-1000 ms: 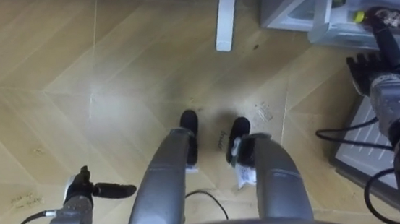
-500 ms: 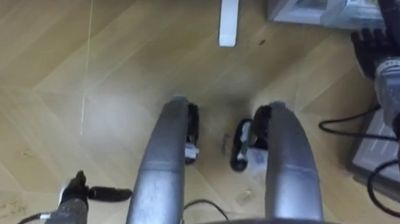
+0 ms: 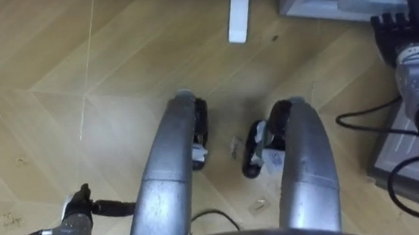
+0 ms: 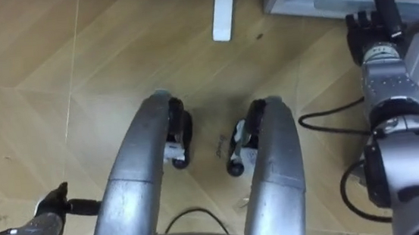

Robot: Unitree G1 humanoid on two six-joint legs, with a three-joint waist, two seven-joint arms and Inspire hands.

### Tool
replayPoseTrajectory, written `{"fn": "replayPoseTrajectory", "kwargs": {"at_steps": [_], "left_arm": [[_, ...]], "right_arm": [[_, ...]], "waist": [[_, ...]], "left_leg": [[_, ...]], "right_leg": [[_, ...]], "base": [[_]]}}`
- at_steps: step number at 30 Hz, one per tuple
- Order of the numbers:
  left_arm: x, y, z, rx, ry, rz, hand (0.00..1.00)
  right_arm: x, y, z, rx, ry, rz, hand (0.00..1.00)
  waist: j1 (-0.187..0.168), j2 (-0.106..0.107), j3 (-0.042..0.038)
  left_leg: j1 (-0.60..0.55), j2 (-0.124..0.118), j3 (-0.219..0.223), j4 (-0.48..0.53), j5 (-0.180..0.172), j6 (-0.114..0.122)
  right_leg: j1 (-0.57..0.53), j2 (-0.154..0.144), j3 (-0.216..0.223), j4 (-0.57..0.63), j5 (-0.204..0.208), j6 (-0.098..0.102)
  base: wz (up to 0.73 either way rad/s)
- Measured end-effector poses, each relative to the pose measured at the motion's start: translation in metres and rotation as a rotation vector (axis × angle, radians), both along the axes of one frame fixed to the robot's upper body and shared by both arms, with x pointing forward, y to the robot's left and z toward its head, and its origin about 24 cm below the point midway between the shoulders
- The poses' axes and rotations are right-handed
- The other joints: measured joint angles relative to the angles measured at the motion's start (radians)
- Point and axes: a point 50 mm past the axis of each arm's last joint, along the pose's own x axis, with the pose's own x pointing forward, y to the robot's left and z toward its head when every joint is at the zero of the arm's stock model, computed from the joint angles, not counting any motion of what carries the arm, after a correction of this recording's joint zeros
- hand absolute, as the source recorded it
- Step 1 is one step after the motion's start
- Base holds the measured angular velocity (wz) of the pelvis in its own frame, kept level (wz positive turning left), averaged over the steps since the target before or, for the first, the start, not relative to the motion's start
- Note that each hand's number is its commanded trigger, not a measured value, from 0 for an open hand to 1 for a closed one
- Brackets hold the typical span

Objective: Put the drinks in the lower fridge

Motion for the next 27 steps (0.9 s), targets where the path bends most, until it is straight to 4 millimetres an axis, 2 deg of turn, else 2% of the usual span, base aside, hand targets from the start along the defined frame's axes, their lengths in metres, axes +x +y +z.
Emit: {"fn": "replayPoseTrajectory", "kwargs": {"at_steps": [8,10,12,17,19,24,27], "left_arm": [[-0.015,0.005,0.0,0.007,-0.011,0.025,0.0],[-0.025,0.008,-0.001,0.015,0.0,0.036,0.0],[-0.031,0.01,-0.001,0.019,0.007,0.049,0.0],[-0.055,0.017,-0.002,0.033,0.027,0.101,0.0],[-0.061,0.019,-0.002,0.039,0.037,0.122,0.0],[-0.064,0.02,-0.002,0.039,0.037,0.135,0.0],[-0.064,0.021,-0.002,0.04,0.038,0.135,0.0]], "right_arm": [[0.009,0.004,0.014,0.024,0.014,0.006,0.0],[0.011,0.005,0.016,0.026,0.016,0.015,0.0],[0.015,0.004,0.023,0.023,0.012,0.015,0.0],[0.026,0.001,0.047,0.005,-0.054,0.013,0.0],[0.021,-0.001,0.042,-0.027,-0.025,0.018,0.0],[0.022,-0.002,0.044,-0.063,0.011,0.009,0.0],[0.021,-0.004,0.045,-0.061,0.023,-0.018,0.0]], "waist": [[0.009,-0.001,0.0],[0.009,-0.001,-0.0004],[0.009,-0.001,-0.0006],[0.011,0.0,-0.0011],[0.008,0.0,-0.0011],[0.014,0.004,-0.0022],[0.021,0.013,-0.0026]], "left_leg": [[0.085,0.0,-0.001,-0.084,0.008,-0.001],[0.131,0.002,-0.005,-0.144,0.02,-0.006],[0.163,0.004,-0.005,-0.195,0.037,0.0],[0.256,-0.005,-0.026,-0.327,0.075,-0.007],[0.292,-0.008,-0.043,-0.367,0.084,-0.011],[0.298,-0.008,-0.045,-0.376,0.086,-0.011],[0.298,-0.021,-0.057,-0.376,0.089,-0.014]], "right_leg": [[0.082,0.002,-0.009,-0.079,0.008,0.002],[0.131,0.004,-0.027,-0.142,0.024,-0.009],[0.162,0.006,-0.034,-0.19,0.042,-0.02],[0.262,0.009,-0.061,-0.316,0.07,-0.018],[0.306,0.011,-0.08,-0.361,0.075,-0.018],[0.314,0.011,-0.081,-0.368,0.076,-0.017],[0.315,0.001,-0.084,-0.362,0.075,-0.016]], "base": [[0.0],[-0.04],[0.02],[0.11],[0.12],[0.01],[0.08]]}}
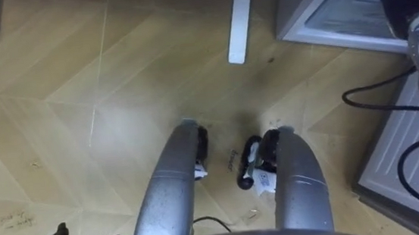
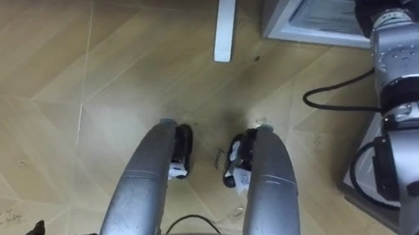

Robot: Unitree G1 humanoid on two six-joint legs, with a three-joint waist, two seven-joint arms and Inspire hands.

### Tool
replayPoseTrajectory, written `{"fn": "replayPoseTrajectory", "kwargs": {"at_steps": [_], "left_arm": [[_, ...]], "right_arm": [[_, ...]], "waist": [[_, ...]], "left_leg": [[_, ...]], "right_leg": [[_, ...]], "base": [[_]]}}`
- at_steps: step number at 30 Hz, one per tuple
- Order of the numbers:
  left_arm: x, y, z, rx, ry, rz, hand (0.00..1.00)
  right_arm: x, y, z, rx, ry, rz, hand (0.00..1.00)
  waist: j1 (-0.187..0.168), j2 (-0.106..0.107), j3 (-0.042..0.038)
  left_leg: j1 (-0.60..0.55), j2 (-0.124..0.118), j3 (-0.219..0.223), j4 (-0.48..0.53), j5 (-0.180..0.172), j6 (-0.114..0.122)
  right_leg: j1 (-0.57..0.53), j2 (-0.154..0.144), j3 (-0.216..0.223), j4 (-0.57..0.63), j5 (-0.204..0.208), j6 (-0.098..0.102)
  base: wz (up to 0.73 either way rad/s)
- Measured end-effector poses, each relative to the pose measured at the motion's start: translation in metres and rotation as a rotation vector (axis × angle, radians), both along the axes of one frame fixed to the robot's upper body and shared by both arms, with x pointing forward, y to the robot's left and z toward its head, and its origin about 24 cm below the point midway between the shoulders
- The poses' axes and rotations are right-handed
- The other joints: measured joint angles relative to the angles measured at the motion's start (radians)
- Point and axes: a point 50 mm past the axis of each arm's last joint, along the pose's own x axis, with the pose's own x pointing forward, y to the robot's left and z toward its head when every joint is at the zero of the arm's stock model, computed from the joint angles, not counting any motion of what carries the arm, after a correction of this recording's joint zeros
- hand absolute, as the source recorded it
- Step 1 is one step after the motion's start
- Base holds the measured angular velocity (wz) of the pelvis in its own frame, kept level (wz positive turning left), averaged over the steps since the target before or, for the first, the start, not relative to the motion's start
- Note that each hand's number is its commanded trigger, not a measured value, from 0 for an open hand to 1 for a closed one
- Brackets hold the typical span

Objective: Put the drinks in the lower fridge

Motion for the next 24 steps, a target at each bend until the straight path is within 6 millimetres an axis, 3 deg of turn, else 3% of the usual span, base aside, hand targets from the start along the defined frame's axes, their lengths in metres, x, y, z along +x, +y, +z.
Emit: {"fn": "replayPoseTrajectory", "kwargs": {"at_steps": [9,16,24], "left_arm": [[-0.013,0.0,-0.001,0.0,0.025,0.001,0.0],[-0.013,-0.003,-0.001,-0.002,0.016,-0.02,0.0],[-0.011,-0.003,-0.001,-0.01,0.015,-0.023,0.0]], "right_arm": [[-0.001,-0.008,0.006,0.018,-0.002,-0.091,0.0],[0.001,-0.008,0.01,0.02,-0.013,-0.107,0.0],[0.0,-0.008,0.008,0.017,-0.005,-0.105,0.0]], "waist": [[0.024,0.028,-0.0045],[0.02,0.028,-0.0044],[0.014,0.026,-0.0031]], "left_leg": [[0.002,-0.019,-0.002,-0.032,0.034,0.001],[0.005,-0.029,-0.006,-0.1,0.077,0.006],[0.022,-0.033,-0.005,-0.141,0.096,0.01]], "right_leg": [[0.0,-0.021,-0.006,-0.015,0.007,0.016],[0.001,-0.036,-0.025,-0.068,0.044,0.023],[0.017,-0.038,-0.031,-0.1,0.055,0.023]], "base": [[0.07],[0.03],[0.02]]}}
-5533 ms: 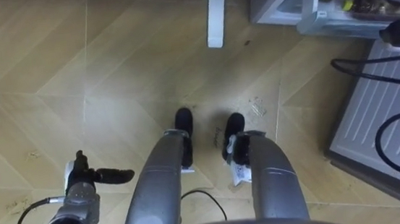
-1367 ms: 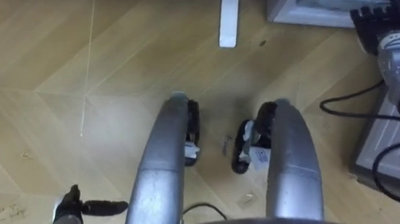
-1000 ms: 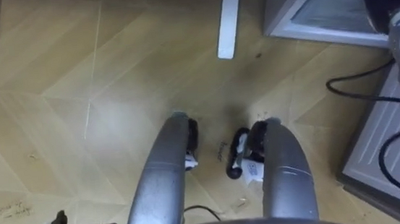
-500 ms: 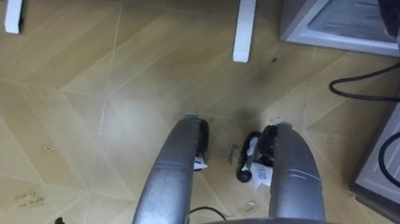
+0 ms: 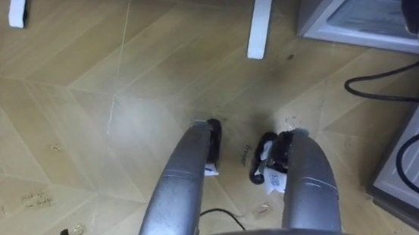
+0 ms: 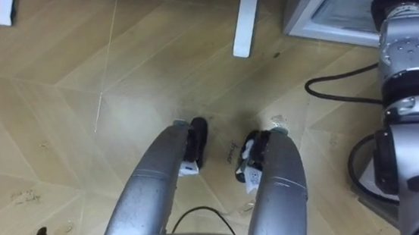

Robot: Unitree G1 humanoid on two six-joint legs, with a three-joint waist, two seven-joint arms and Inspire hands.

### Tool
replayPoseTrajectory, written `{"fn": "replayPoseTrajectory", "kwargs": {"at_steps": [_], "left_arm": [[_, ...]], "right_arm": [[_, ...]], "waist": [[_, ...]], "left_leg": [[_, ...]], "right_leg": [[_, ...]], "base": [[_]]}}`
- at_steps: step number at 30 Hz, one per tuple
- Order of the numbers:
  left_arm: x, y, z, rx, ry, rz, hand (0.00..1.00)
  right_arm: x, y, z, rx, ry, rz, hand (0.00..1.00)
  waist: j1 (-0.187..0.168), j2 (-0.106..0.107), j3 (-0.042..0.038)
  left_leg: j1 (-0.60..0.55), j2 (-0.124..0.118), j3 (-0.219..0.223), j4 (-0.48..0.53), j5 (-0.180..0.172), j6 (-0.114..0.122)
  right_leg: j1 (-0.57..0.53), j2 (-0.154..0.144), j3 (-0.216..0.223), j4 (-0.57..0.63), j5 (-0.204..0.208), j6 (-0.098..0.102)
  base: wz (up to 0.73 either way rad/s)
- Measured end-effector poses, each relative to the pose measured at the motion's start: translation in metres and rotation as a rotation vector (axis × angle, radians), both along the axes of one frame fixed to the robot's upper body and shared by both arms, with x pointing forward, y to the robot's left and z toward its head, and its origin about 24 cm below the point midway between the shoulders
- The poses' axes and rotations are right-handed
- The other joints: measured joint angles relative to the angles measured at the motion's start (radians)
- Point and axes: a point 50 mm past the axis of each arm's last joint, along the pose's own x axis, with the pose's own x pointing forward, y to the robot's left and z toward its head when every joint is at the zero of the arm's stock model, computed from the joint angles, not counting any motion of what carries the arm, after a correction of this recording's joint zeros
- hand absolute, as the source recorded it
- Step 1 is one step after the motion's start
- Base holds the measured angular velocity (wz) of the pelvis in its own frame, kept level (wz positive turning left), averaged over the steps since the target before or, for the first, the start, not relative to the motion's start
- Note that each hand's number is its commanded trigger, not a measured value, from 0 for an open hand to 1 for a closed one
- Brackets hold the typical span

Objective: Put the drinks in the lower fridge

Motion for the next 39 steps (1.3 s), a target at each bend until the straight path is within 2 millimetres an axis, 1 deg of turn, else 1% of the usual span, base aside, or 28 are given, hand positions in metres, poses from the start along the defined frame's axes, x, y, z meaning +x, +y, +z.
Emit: {"fn": "replayPoseTrajectory", "kwargs": {"at_steps": [1,2,4,6,8,11,12,14,16,17,19,20,21,22,23,24,25,26,27,28,29,30,31,32,34,36,38,39], "left_arm": [[0.001,0.0,0.0,-0.002,-0.002,-0.002,0.0],[0.001,0.0,0.0,-0.003,-0.001,-0.002,0.0],[0.002,-0.002,-0.001,-0.009,0.004,-0.002,0.0],[0.005,-0.003,-0.001,-0.017,0.009,-0.003,0.0],[0.003,-0.004,-0.002,-0.026,0.02,-0.004,0.0],[0.006,-0.004,-0.002,-0.034,0.019,-0.008,0.0],[0.007,-0.005,-0.002,-0.045,0.016,-0.013,0.0],[0.012,-0.005,-0.002,-0.056,0.005,-0.019,0.0],[0.017,-0.004,-0.001,-0.055,-0.016,-0.012,0.0],[0.02,-0.004,0.0,-0.053,-0.023,-0.008,0.0],[0.023,-0.001,0.001,-0.05,-0.035,0.011,0.0],[0.023,-0.001,0.001,-0.049,-0.038,0.015,0.0],[0.022,0.002,0.001,-0.049,-0.041,0.031,0.0],[0.018,0.003,0.001,-0.047,-0.034,0.047,0.0],[0.016,0.003,0.0,-0.046,-0.027,0.051,0.0],[0.011,0.003,0.0,-0.046,-0.016,0.057,0.0],[0.006,0.003,-0.001,-0.049,-0.001,0.063,0.0],[0.003,0.003,-0.001,-0.05,0.005,0.065,0.0],[-0.002,0.001,-0.002,-0.054,0.012,0.079,0.0],[-0.006,-0.002,-0.004,-0.058,0.022,0.081,0.0],[-0.007,-0.003,-0.005,-0.059,0.028,0.078,0.0],[-0.011,-0.005,-0.006,-0.059,0.041,0.079,0.0],[-0.016,-0.005,-0.006,-0.058,0.048,0.091,0.0],[-0.017,-0.005,-0.006,-0.057,0.048,0.1,0.0],[-0.023,-0.005,-0.006,-0.057,0.047,0.143,0.0],[-0.027,-0.005,-0.007,-0.059,0.048,0.163,0.0],[-0.032,-0.007,-0.007,-0.063,0.058,0.182,0.0],[-0.036,-0.008,-0.008,-0.063,0.068,0.184,0.0]], "right_arm": [[-0.002,-0.001,-0.004,0.002,0.013,-0.005,0.0],[-0.003,-0.002,-0.006,0.002,0.018,-0.007,0.0],[-0.006,-0.004,-0.014,-0.011,0.027,-0.001,0.0],[-0.012,-0.007,-0.023,-0.023,0.037,0.0,0.0],[-0.02,-0.011,-0.034,-0.028,0.058,0.001,0.0],[-0.036,-0.015,-0.053,-0.08,0.094,0.048,0.0],[-0.044,-0.017,-0.061,-0.091,0.12,0.065,0.0],[-0.055,-0.021,-0.072,-0.099,0.154,0.068,0.0],[-0.074,-0.024,-0.088,-0.091,0.213,0.069,0.0],[-0.08,-0.026,-0.093,-0.089,0.227,0.068,0.0],[-0.102,-0.028,-0.109,-0.071,0.287,0.067,0.0],[-0.108,-0.029,-0.113,-0.071,0.298,0.066,0.0],[-0.123,-0.031,-0.122,-0.068,0.327,0.06,0.0],[-0.141,-0.031,-0.133,-0.062,0.376,0.054,0.0],[-0.149,-0.031,-0.138,-0.058,0.4,0.051,0.0],[-0.165,-0.028,-0.148,-0.043,0.444,0.044,0.0],[-0.18,-0.023,-0.158,-0.023,0.482,0.045,0.0],[-0.186,-0.019,-0.163,-0.012,0.497,0.047,0.0],[-0.205,-0.013,-0.173,0.01,0.539,0.049,0.0],[-0.224,-0.007,-0.182,0.017,0.592,0.068,0.0],[-0.233,-0.004,-0.186,0.017,0.624,0.082,0.0],[-0.249,0.003,-0.193,0.017,0.68,0.119,0.0],[-0.266,0.011,-0.2,0.029,0.725,0.143,0.0],[-0.27,0.014,-0.203,0.035,0.738,0.156,0.0],[-0.294,0.023,-0.209,0.061,0.794,0.165,0.0],[-0.306,0.026,-0.211,0.07,0.829,0.164,0.0],[-0.311,0.026,-0.211,0.07,0.846,0.162,0.0],[-0.31,0.026,-0.211,0.066,0.847,0.167,0.0]], "waist": [[0.001,0.002,0.0017],[0.004,0.002,0.0016],[0.017,0.003,0.0033],[0.027,0.005,0.0048],[0.029,0.005,0.0053],[0.029,0.008,0.0062],[0.03,0.008,0.0062],[0.024,0.008,0.0061],[0.018,0.006,0.0054],[0.016,0.006,0.0054],[0.004,0.006,0.0051],[0.002,0.007,0.0046],[-0.002,0.008,0.004],[-0.004,0.002,0.0014],[-0.008,-0.001,-0.0002],[-0.015,-0.005,-0.0049],[-0.024,-0.005,-0.0124],[-0.027,-0.005,-0.0173],[-0.036,-0.005,-0.0232],[-0.042,-0.001,-0.0326],[-0.047,0.002,-0.037],[-0.048,0.002,-0.0436],[-0.051,-0.001,-0.0466],[-0.054,0.0,-0.0469],[-0.064,0.004,-0.0477],[-0.065,0.005,-0.0462],[-0.077,0.007,-0.0452],[-0.08,0.002,-0.0427]], "left_leg": [[0.009,0.002,-0.003,-0.005,0.002,-0.001],[0.014,0.003,-0.005,-0.004,0.001,-0.001],[0.029,0.017,-0.016,-0.014,-0.003,-0.008],[0.052,0.019,-0.027,-0.033,0.0,-0.011],[0.082,0.016,-0.034,-0.05,0.002,-0.007],[0.112,0.018,-0.053,-0.069,0.001,-0.008],[0.121,0.02,-0.056,-0.074,0.0,-0.009],[0.133,0.021,-0.057,-0.083,-0.001,-0.008],[0.152,0.027,-0.056,-0.092,-0.005,-0.007],[0.16,0.029,-0.056,-0.096,-0.005,-0.006],[0.206,0.033,-0.054,-0.123,-0.007,-0.004],[0.219,0.035,-0.055,-0.129,-0.008,-0.003],[0.254,0.039,-0.056,-0.145,-0.011,-0.003],[0.3,0.039,-0.054,-0.169,-0.013,-0.002],[0.325,0.038,-0.053,-0.184,-0.013,-0.002],[0.374,0.038,-0.053,-0.214,-0.013,-0.002],[0.419,0.041,-0.052,-0.242,-0.013,-0.002],[0.441,0.043,-0.052,-0.256,-0.013,-0.002],[0.488,0.051,-0.051,-0.283,-0.013,-0.002],[0.531,0.055,-0.051,-0.309,-0.013,-0.002],[0.554,0.057,-0.049,-0.321,-0.013,-0.002],[0.592,0.059,-0.044,-0.349,-0.013,-0.002],[0.631,0.061,-0.033,-0.372,-0.013,-0.002],[0.647,0.063,-0.026,-0.382,-0.013,-0.002],[0.698,0.068,-0.018,-0.401,-0.014,-0.003],[0.732,0.07,-0.003,-0.42,-0.014,-0.004],[0.771,0.07,0.003,-0.439,-0.014,-0.004],[0.801,0.07,0.01,-0.458,-0.014,-0.004]], "right_leg": [[0.013,0.002,-0.007,-0.01,0.006,-0.008],[0.02,0.004,-0.009,-0.013,0.007,-0.01],[0.047,0.023,-0.022,-0.045,0.011,-0.006],[0.074,0.034,-0.029,-0.073,0.018,0.0],[0.106,0.038,-0.03,-0.091,0.021,-0.002],[0.152,0.049,-0.048,-0.13,0.022,0.0],[0.164,0.054,-0.052,-0.142,0.023,0.002],[0.183,0.051,-0.063,-0.153,0.023,0.003],[0.214,0.057,-0.074,-0.176,0.022,0.005],[0.223,0.058,-0.077,-0.183,0.022,0.005],[0.272,0.063,-0.082,-0.218,0.025,0.011],[0.288,0.068,-0.082,-0.23,0.027,0.014],[0.327,0.073,-0.088,-0.255,0.03,0.016],[0.37,0.073,-0.087,-0.277,0.032,0.018],[0.391,0.075,-0.085,-0.291,0.033,0.021],[0.438,0.081,-0.08,-0.323,0.037,0.028],[0.485,0.094,-0.075,-0.359,0.043,0.035],[0.505,0.098,-0.074,-0.377,0.047,0.036],[0.554,0.11,-0.071,-0.417,0.058,0.038],[0.604,0.121,-0.073,-0.459,0.067,0.041],[0.629,0.125,-0.075,-0.479,0.071,0.044],[0.666,0.127,-0.076,-0.508,0.076,0.045],[0.696,0.127,-0.071,-0.526,0.078,0.046],[0.709,0.128,-0.069,-0.536,0.079,0.046],[0.751,0.136,-0.063,-0.567,0.083,0.047],[0.776,0.136,-0.046,-0.573,0.083,0.047],[0.804,0.139,-0.038,-0.588,0.083,0.048],[0.825,0.141,-0.025,-0.6,0.083,0.048]], "base": [[0.03],[0.0],[-0.08],[0.03],[0.1],[0.1],[0.1],[0.11],[0.09],[0.07],[0.0],[-0.05],[-0.03],[-0.04],[-0.06],[-0.07],[-0.07],[-0.13],[-0.15],[-0.11],[-0.05],[-0.12],[-0.19],[-0.27],[-0.21],[-0.22],[-0.19],[-0.23]]}}
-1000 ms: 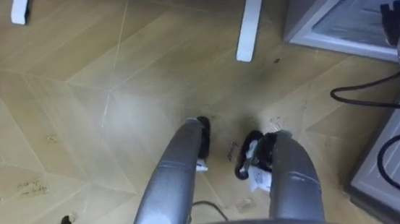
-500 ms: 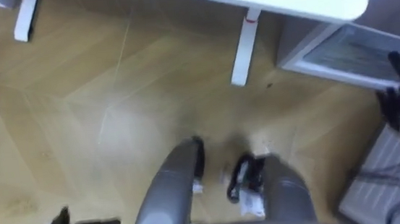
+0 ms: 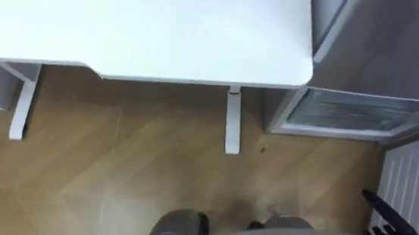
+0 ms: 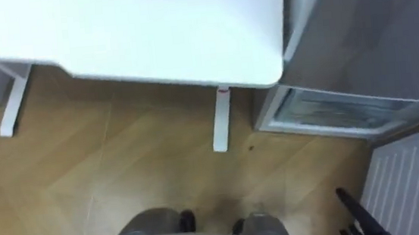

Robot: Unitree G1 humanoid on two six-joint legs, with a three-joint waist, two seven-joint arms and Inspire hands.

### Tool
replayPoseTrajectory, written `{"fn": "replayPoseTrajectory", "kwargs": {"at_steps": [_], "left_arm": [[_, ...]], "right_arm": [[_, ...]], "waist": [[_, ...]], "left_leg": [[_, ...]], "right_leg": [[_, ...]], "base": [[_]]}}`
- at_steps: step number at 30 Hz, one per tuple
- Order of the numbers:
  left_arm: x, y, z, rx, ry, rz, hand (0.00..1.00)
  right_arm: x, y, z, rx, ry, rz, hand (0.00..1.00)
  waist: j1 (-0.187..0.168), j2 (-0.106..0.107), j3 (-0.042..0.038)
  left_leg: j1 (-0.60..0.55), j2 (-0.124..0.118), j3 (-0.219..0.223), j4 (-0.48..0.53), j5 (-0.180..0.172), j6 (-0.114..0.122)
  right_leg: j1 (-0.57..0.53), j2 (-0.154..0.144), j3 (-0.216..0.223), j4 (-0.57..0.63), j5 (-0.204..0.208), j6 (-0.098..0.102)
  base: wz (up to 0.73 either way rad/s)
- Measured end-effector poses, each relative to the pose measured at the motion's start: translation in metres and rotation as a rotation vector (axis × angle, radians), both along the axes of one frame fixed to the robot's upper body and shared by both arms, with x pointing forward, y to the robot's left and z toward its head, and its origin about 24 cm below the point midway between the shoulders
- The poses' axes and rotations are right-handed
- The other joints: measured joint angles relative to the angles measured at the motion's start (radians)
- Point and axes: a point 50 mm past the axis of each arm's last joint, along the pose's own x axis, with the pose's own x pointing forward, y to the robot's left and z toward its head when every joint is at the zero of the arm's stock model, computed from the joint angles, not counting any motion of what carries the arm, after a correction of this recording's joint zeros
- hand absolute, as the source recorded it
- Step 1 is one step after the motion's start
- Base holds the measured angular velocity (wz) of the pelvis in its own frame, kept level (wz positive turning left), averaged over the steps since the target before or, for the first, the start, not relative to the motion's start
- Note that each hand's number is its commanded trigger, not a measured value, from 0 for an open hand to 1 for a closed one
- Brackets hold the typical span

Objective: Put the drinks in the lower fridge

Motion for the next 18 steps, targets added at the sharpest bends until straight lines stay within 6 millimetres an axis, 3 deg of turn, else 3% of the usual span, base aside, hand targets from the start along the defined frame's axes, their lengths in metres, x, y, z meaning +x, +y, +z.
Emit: {"fn": "replayPoseTrajectory", "kwargs": {"at_steps": [1,8,15,18], "left_arm": [[-0.004,0.0,0.0,0.001,0.008,0.004,0.0],[-0.014,0.004,0.002,0.033,0.02,0.045,0.0],[-0.009,0.011,0.005,0.065,0.003,0.055,0.0],[-0.004,0.013,0.006,0.075,-0.025,0.069,0.0]], "right_arm": [[0.006,-0.001,0.001,-0.005,-0.015,0.025,0.0],[0.024,-0.001,0.003,-0.037,-0.016,0.218,0.0],[0.045,-0.009,0.009,-0.118,0.049,0.433,0.0],[0.057,-0.023,0.019,-0.199,0.067,0.479,0.0]], "waist": [[0.0,-0.006,0.0032],[-0.003,-0.019,0.0018],[-0.045,-0.05,-0.0034],[-0.059,-0.06,0.0011]], "left_leg": [[0.023,0.001,0.014,-0.012,0.0,-0.001],[0.115,0.002,0.025,-0.069,0.0,-0.001],[0.147,0.002,0.035,-0.081,0.0,-0.001],[0.158,0.004,0.046,-0.081,0.0,-0.001]], "right_leg": [[0.012,0.001,0.01,-0.004,-0.001,0.001],[0.09,0.008,0.029,-0.052,0.005,0.009],[0.12,0.011,0.036,-0.068,0.006,0.01],[0.127,0.01,0.041,-0.068,0.006,0.011]], "base": [[-0.26],[-0.09],[-0.05],[-0.08]]}}
